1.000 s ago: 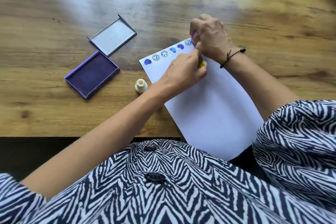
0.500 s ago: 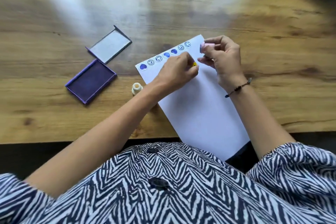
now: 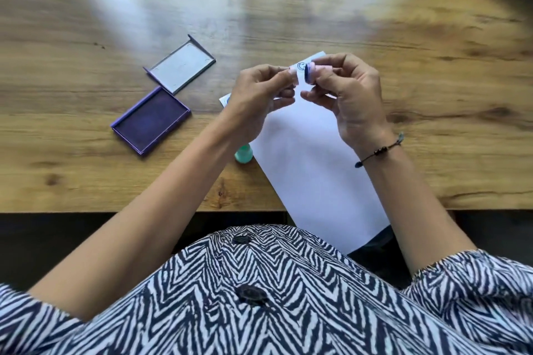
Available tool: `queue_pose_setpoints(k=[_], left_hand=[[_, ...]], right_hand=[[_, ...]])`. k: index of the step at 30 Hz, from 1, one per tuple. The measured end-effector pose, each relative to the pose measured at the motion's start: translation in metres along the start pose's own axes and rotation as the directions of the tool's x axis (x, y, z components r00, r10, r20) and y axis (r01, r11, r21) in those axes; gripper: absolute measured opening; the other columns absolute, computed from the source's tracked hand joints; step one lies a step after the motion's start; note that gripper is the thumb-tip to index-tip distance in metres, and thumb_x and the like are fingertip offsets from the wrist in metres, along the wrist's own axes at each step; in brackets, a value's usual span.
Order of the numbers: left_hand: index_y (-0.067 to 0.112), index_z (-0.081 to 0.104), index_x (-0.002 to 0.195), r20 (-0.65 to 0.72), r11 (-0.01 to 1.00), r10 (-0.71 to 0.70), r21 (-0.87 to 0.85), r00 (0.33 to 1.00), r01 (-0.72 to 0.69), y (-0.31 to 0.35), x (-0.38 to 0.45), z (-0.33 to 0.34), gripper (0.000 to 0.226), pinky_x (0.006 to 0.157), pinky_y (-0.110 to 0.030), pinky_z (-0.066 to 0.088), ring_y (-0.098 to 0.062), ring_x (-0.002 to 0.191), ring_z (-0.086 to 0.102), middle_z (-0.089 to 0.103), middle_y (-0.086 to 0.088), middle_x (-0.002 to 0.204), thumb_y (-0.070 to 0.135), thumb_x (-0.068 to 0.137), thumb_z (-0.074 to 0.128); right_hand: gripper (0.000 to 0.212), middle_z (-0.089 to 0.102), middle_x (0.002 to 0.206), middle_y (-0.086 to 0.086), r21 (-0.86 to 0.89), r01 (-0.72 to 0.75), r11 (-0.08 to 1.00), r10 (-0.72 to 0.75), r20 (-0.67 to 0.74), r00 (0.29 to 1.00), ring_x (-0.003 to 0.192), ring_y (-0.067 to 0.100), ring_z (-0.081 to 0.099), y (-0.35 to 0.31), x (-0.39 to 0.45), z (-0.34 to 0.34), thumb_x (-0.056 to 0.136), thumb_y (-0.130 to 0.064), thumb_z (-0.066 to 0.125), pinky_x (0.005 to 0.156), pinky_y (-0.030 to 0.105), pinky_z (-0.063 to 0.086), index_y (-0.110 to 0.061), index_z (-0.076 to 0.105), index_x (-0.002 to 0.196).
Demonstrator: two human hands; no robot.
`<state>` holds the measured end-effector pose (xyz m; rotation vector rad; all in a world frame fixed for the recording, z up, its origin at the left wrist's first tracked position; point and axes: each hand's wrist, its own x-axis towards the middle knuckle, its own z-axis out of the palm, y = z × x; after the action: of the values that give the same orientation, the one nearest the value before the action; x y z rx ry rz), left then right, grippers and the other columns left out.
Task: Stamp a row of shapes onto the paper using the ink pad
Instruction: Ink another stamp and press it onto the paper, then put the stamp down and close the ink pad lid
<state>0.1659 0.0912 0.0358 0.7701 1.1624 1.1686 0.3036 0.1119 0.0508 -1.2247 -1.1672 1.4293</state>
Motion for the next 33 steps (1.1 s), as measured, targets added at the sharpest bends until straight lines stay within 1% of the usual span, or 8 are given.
queue_pose_setpoints(k=[7,10,16,19,22,25,29,33], left_hand=[[0.004,0.061,0.089,0.021,0.997,0.056,0.056,0.998,-0.057,0.012,-0.015,-0.012,0.007,0.071,-0.023,0.050,-0.012,0.066,0.054,0.057,-0.004,0.071,0.009,0.084,0.059],[0.002,0.061,0.092,-0.002,0.989,0.098,0.113,0.995,-0.097,0.016,-0.022,-0.021,0.014,0.071,-0.023,0.052,-0.011,0.067,0.057,0.060,-0.003,0.072,0.012,0.082,0.062],[0.000,0.063,0.093,-0.042,0.911,0.221,0.365,0.974,-0.191,0.024,-0.035,-0.054,0.020,0.069,-0.028,0.047,-0.015,0.070,0.055,0.062,-0.012,0.078,0.019,0.085,0.060],[0.003,0.065,0.093,-0.054,0.788,0.163,0.608,0.985,-0.097,0.026,-0.034,-0.082,0.020,0.075,-0.037,0.048,-0.017,0.075,0.055,0.065,-0.017,0.084,0.021,0.085,0.060],[0.007,0.065,0.100,-0.161,0.656,0.233,0.754,0.959,-0.033,0.026,-0.028,-0.103,0.019,0.087,-0.037,0.048,-0.026,0.091,0.062,0.069,-0.018,0.100,0.014,0.084,0.058],[0.005,0.061,0.107,-0.238,0.516,0.344,0.856,0.908,0.030,0.027,-0.023,-0.122,0.027,0.091,-0.034,0.046,-0.029,0.102,0.059,0.066,-0.016,0.108,0.017,0.082,0.059],[0.001,0.050,0.116,-0.207,0.265,0.400,0.959,0.893,0.104,0.026,-0.005,-0.133,0.045,0.097,-0.035,0.033,-0.036,0.114,0.045,0.053,-0.023,0.121,0.025,0.080,0.062],[-0.002,0.043,0.116,-0.155,0.096,0.310,0.987,0.938,0.132,0.027,0.014,-0.134,0.056,0.098,-0.040,0.036,-0.039,0.117,0.040,0.049,-0.025,0.122,0.031,0.077,0.064]], right_hand=[[0.009,0.067,0.056,-0.011,-0.147,0.078,0.986,-0.070,0.059,0.996,0.052,0.010,0.060,-0.004,-0.005,0.018,0.080,-0.010,0.068,0.066,0.034,0.059,-0.016,0.065,0.074],[0.007,0.067,0.057,-0.011,-0.181,0.147,0.972,-0.131,0.099,0.986,0.052,0.009,0.062,-0.005,-0.009,0.027,0.079,-0.012,0.069,0.057,0.025,0.056,-0.016,0.066,0.074],[0.009,0.065,0.052,-0.009,-0.249,0.164,0.954,-0.131,0.144,0.981,0.044,0.009,0.059,-0.002,-0.008,0.063,0.078,-0.013,0.071,0.049,0.023,0.051,-0.015,0.064,0.074],[0.005,0.065,0.062,0.003,-0.445,0.194,0.874,-0.054,0.308,0.950,0.047,0.008,0.055,0.001,0.002,0.082,0.077,-0.009,0.069,0.049,0.020,0.046,-0.010,0.064,0.077],[0.009,0.060,0.070,0.002,-0.672,0.447,0.590,-0.114,0.479,0.870,0.063,0.013,0.051,0.007,0.007,0.099,0.074,-0.010,0.068,0.057,0.017,0.038,-0.007,0.069,0.083],[0.013,0.065,0.082,0.010,-0.712,0.599,0.366,-0.141,0.594,0.792,0.076,0.022,0.054,0.014,0.006,0.113,0.076,-0.006,0.062,0.063,0.026,0.037,-0.003,0.068,0.087],[0.015,0.064,0.097,0.018,-0.726,0.640,0.251,-0.089,0.641,0.762,0.086,0.032,0.058,0.017,0.005,0.118,0.082,-0.007,0.055,0.074,0.038,0.050,-0.003,0.065,0.092],[0.022,0.067,0.096,0.015,-0.731,0.646,0.220,-0.062,0.651,0.757,0.089,0.031,0.059,0.007,0.007,0.119,0.081,-0.018,0.060,0.074,0.033,0.044,-0.005,0.062,0.099]])
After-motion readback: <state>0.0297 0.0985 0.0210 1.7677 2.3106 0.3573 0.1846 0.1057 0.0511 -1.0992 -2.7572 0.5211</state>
